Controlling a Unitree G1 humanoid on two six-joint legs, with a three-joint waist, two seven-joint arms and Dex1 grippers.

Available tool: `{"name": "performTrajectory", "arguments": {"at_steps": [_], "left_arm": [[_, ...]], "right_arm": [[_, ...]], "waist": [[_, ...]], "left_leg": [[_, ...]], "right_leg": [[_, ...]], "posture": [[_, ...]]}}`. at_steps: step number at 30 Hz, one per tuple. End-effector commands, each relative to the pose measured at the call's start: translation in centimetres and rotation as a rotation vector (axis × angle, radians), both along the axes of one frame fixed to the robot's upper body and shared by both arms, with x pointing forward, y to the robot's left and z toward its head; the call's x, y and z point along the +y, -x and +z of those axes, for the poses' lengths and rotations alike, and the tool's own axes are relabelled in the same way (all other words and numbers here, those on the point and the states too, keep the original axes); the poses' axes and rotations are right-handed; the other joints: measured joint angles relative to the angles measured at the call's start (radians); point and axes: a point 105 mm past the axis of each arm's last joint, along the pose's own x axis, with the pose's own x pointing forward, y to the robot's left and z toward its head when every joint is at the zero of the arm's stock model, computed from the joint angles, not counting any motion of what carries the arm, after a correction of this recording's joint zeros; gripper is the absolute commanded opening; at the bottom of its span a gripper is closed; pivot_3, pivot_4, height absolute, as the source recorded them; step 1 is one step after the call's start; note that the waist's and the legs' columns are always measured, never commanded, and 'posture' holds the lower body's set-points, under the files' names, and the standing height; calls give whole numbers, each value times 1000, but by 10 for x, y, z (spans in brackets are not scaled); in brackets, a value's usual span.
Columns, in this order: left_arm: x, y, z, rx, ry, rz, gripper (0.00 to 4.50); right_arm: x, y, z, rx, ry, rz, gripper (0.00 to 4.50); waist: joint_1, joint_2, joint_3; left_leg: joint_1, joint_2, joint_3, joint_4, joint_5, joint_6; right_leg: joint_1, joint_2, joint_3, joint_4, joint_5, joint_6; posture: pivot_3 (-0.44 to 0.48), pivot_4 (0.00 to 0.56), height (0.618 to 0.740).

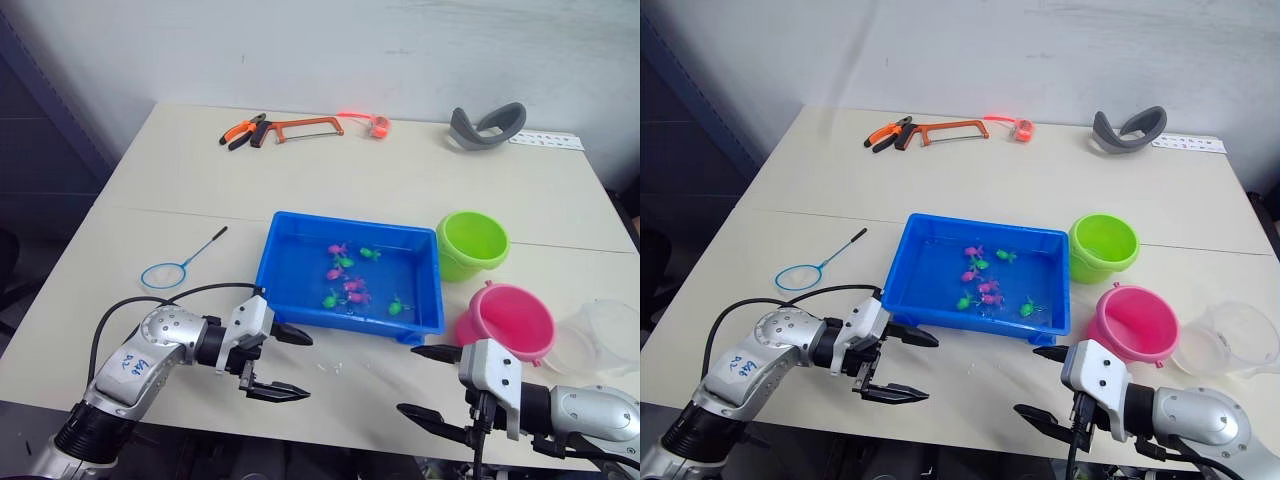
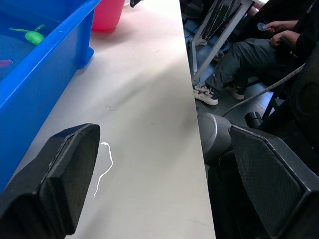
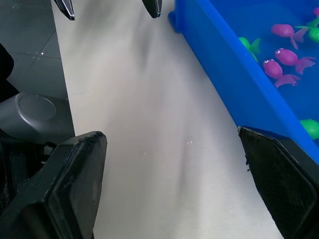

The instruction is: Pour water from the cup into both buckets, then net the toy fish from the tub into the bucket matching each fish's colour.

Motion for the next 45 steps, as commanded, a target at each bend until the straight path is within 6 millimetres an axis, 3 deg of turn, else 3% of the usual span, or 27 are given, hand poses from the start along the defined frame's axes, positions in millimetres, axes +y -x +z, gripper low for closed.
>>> {"name": "performTrajectory", "arguments": {"at_steps": [1,5,10,12,15,18,25,30,36,45], "left_arm": [[-3,2,5,-10,13,-18,4474],[-3,2,9,-20,16,-9,4474],[-18,0,50,19,140,-53,4474],[-26,-8,72,28,199,-73,4474],[-32,-13,90,52,245,-103,4474],[-43,-23,104,11,253,-174,4474],[-67,-36,108,-21,266,-293,4474],[-76,-37,109,-37,279,-330,4474],[-84,-36,117,-57,297,-333,4474],[-84,-36,125,-73,303,-278,4474]], "right_arm": [[0,-2,5,-32,-12,-5,4500],[0,-4,8,-47,-27,-26,4500],[-8,-12,27,-91,-137,-172,4500],[-20,-15,38,-116,-192,-292,4500],[-32,-12,47,-126,-233,-404,4500],[-66,8,53,-124,-253,-633,4500],[-132,61,41,-52,-211,-1056,4500],[-181,78,33,-69,-213,-1323,4500],[-227,72,23,-101,-216,-1504,4500],[-263,46,3,-121,-176,-1623,4500]], "waist": [[0,0,0],[0,0,0],[4,0,0],[10,0,0],[13,0,0],[12,3,-1],[13,4,-2],[-8,5,-2],[-5,6,-3],[-1,8,-4]], "left_leg": [[0,0,0,0,0,0],[0,0,0,0,0,0],[0,0,0,0,0,0],[0,0,-1,1,0,0],[-1,-1,-1,1,0,0],[-1,-1,0,-1,0,0],[0,-2,2,-2,0,0],[4,-1,5,-5,1,-1],[6,-1,8,-10,2,-1],[8,-1,11,-11,3,0]], "right_leg": [[0,0,0,0,0,0],[0,0,0,0,0,0],[0,0,0,0,0,0],[1,0,-1,1,0,0],[1,0,-1,3,0,0],[1,1,-1,3,0,0],[0,2,0,1,0,0],[0,2,4,0,0,0],[0,1,7,-1,0,-1],[-1,2,10,0,0,-1]], "posture": [[0,150,740],[0,150,740],[0,150,740],[0,150,740],[0,150,740],[0,150,740],[0,150,740],[0,150,740],[0,150,740],[0,150,740]]}}
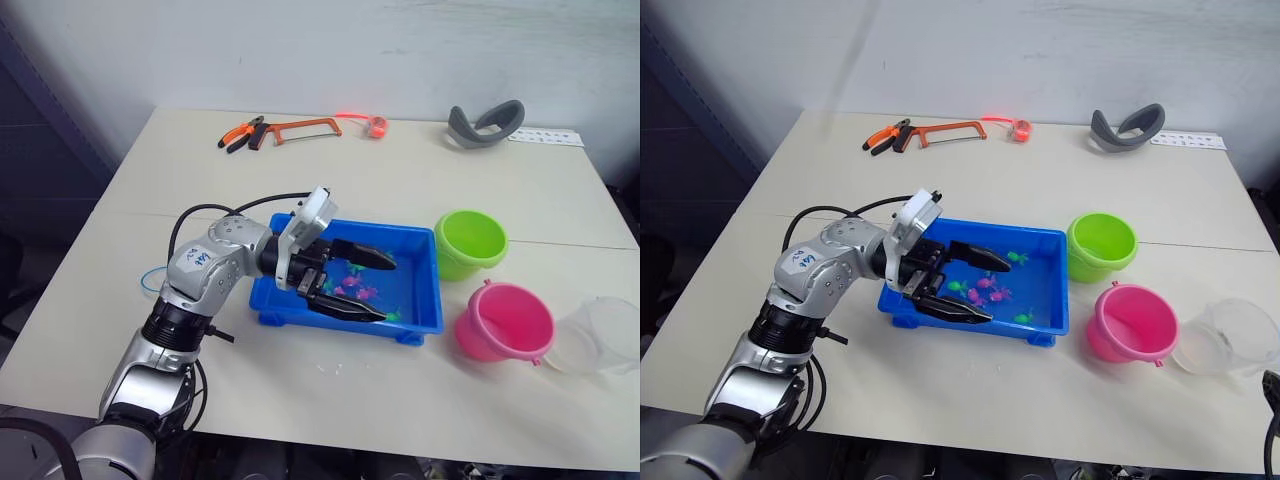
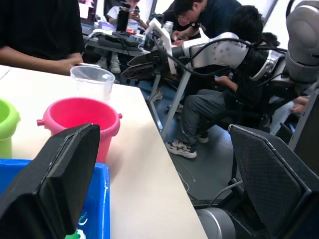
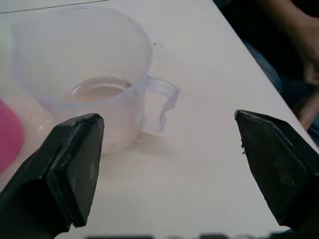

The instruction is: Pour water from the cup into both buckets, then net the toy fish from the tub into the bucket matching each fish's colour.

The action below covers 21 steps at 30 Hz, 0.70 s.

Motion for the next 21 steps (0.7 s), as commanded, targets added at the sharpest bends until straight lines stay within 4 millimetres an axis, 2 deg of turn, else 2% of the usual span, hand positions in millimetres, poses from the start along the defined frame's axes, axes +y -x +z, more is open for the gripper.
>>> {"name": "performTrajectory", "arguments": {"at_steps": [1,2,12,21], "left_arm": [[-1,7,15,-56,24,-4,4496],[-1,8,15,-56,24,2,4500],[2,8,16,-58,14,40,4500],[2,8,18,-68,15,47,4500]], "right_arm": [[-10,-2,-4,21,29,-40,4241],[-10,-4,-7,27,25,-35,3973],[-17,-15,-19,41,49,-52,3973],[-27,-31,-23,19,65,-66,3973]], "waist": [[0,1,0],[0,1,0],[-1,2,-1],[-1,2,-1]], "left_leg": [[0,0,0,0,0,0],[0,0,0,0,0,0],[1,0,2,0,0,0],[5,1,6,-2,0,0]], "right_leg": [[0,0,0,0,0,0],[0,0,0,0,0,0],[0,0,2,0,0,0],[0,1,6,0,0,0]], "posture": [[0,150,740],[0,150,740],[0,150,740],[0,150,740]]}}
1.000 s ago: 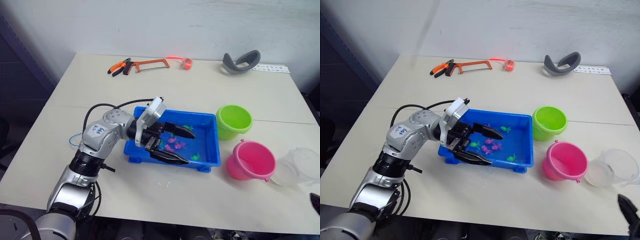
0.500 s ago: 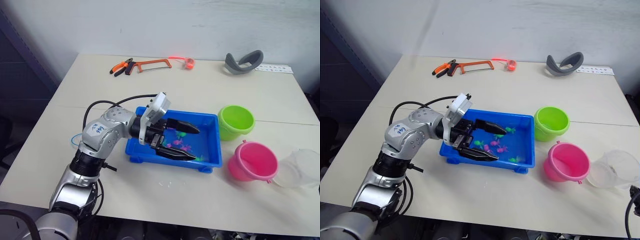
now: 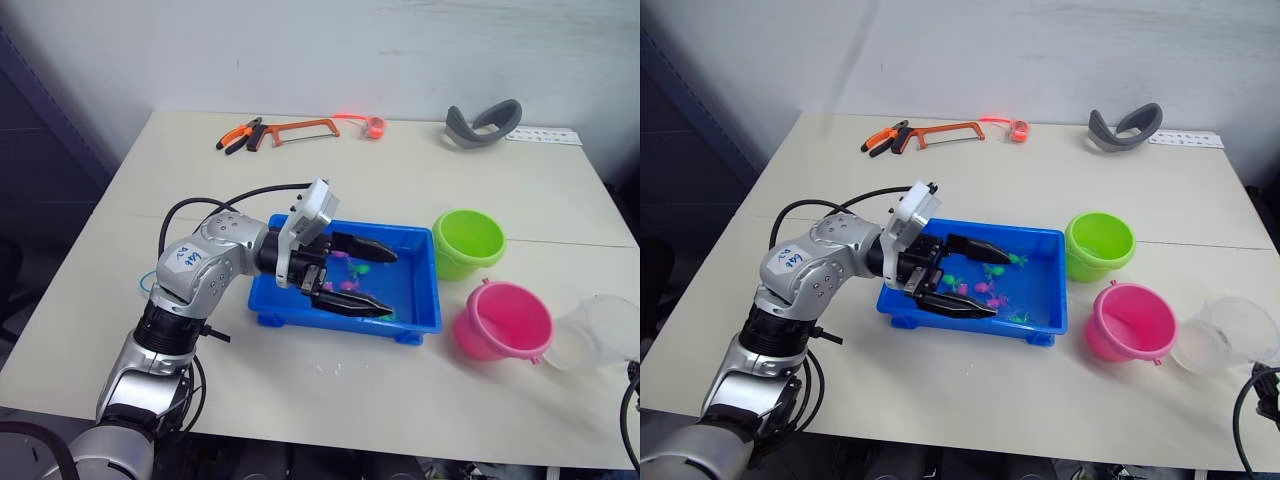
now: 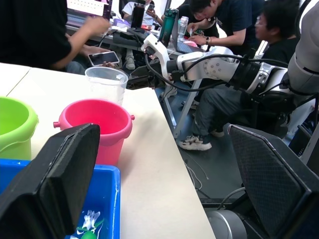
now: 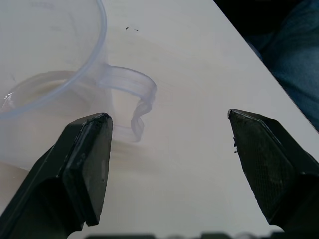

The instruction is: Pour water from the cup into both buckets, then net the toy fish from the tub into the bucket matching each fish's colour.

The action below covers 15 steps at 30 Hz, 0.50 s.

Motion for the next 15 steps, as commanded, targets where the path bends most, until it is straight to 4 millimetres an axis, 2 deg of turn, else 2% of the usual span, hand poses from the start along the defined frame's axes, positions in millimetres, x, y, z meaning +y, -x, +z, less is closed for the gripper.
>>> {"name": "performTrajectory", "arguments": {"at_steps": [1,9,12,14,15], "left_arm": [[2,5,10,-39,23,-12,4500],[2,3,12,-50,25,-3,4500],[2,2,13,-56,25,1,4500],[2,2,14,-61,24,4,4500],[3,2,14,-63,25,6,4500]], "right_arm": [[-9,-4,7,-12,49,-12,3973],[-11,-17,3,-44,50,-18,3973],[-11,-22,1,-66,48,-25,3145],[-12,-24,1,-70,58,-24,2234],[-12,-24,0,-72,61,-25,2234]], "waist": [[0,0,0],[-1,0,0],[-2,0,0],[-1,0,0],[-1,0,0]], "left_leg": [[0,0,1,0,0,0],[1,0,3,0,0,0],[2,1,4,0,0,0],[2,1,4,0,0,0],[2,1,4,0,0,0]], "right_leg": [[0,0,1,0,0,0],[0,1,4,1,0,0],[0,1,4,1,0,0],[-1,1,5,1,0,0],[-1,1,5,1,0,0]], "posture": [[0,150,740],[0,150,740],[0,150,740],[0,150,740],[0,150,740]]}}
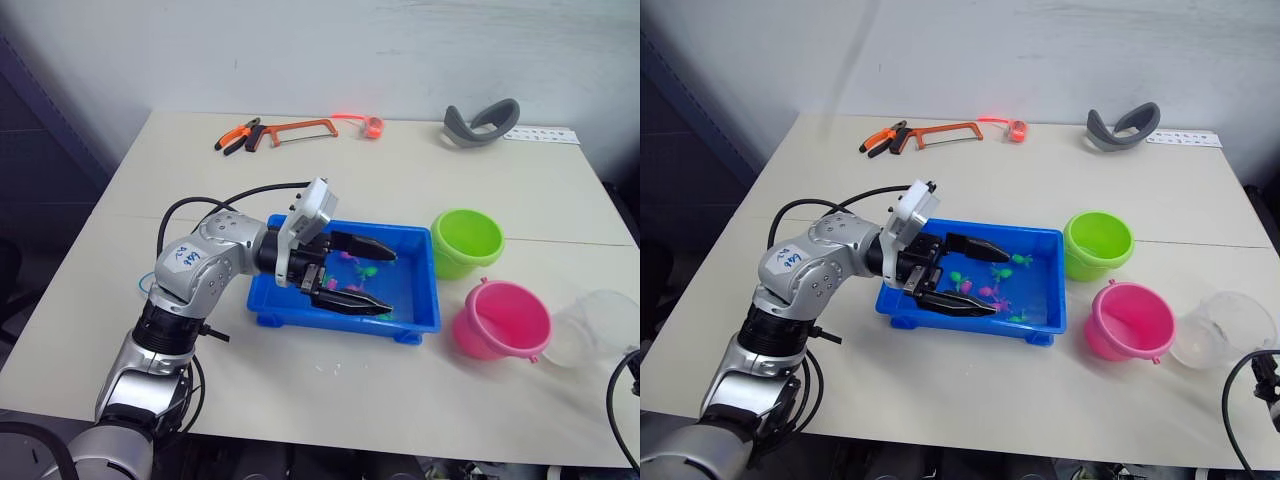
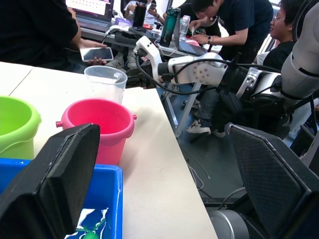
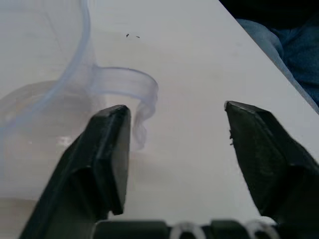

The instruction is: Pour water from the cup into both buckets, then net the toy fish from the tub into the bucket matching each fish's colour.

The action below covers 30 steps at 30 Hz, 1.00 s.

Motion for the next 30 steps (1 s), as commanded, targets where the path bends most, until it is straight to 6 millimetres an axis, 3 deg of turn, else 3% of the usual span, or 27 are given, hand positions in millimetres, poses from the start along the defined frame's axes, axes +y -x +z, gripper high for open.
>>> {"name": "performTrajectory", "arguments": {"at_steps": [1,12,15,18,24,30], "left_arm": [[2,4,14,-61,26,-6,4500],[2,3,16,-71,27,4,4500],[2,2,17,-77,27,7,4500],[2,1,17,-74,30,12,4500],[4,-2,13,-54,25,19,4500],[7,-7,8,-35,15,26,4500]], "right_arm": [[-4,1,4,-18,42,-17,2234],[6,-11,-1,-70,48,14,2234],[6,-12,-2,-83,44,19,1468],[6,-13,-2,-105,37,13,40],[5,-10,4,-202,-6,-16,10],[2,-2,37,-304,27,-48,10]], "waist": [[0,0,0],[-3,0,0],[-5,0,0],[-5,0,0],[-4,0,0],[-2,1,0]], "left_leg": [[0,0,0,0,0,0],[0,1,1,0,0,0],[0,1,2,0,0,0],[1,1,2,0,0,0],[0,1,2,-1,0,0],[1,0,2,-1,0,0]], "right_leg": [[0,0,0,0,0,0],[0,1,1,0,0,0],[-1,1,2,0,0,0],[-1,1,2,0,0,0],[-1,1,2,0,0,0],[-1,0,3,0,0,0]], "posture": [[0,150,740],[0,150,740],[0,150,740],[0,150,740],[0,150,740],[0,150,740]]}}
